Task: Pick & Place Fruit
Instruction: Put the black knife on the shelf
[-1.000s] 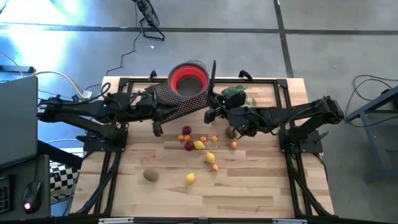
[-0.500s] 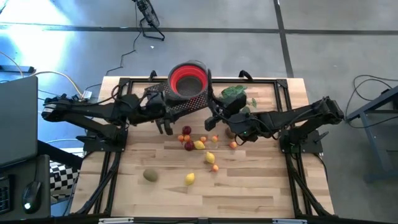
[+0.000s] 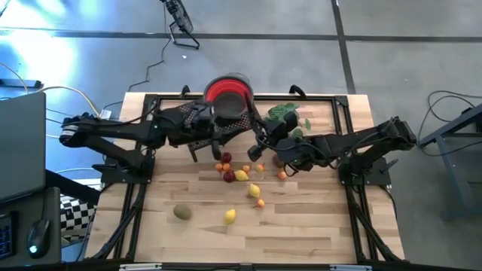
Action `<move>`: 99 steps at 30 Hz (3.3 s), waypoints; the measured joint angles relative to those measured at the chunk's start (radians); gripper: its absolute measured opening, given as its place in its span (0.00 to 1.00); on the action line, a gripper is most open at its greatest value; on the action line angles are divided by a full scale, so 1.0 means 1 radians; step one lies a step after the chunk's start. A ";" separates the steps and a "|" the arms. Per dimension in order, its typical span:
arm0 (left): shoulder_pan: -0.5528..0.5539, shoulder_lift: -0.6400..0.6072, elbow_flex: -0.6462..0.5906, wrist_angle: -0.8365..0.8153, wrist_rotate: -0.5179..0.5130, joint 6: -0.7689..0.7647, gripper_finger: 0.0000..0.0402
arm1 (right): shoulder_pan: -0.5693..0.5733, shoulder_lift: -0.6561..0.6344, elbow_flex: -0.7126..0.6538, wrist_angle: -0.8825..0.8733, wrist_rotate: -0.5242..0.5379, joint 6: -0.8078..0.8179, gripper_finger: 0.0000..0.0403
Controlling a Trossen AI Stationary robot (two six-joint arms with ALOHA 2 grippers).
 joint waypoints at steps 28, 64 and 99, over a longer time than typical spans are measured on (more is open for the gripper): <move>0.110 0.038 0.069 0.000 0.080 -0.017 0.38 | 0.004 0.000 0.000 -0.063 0.033 0.002 0.17; 0.111 0.064 0.068 -0.052 0.067 -0.033 0.38 | 0.004 0.077 -0.001 -0.076 0.074 0.008 0.17; 0.111 0.064 0.068 -0.060 0.060 -0.061 0.01 | 0.004 0.075 -0.001 -0.061 0.099 0.031 0.17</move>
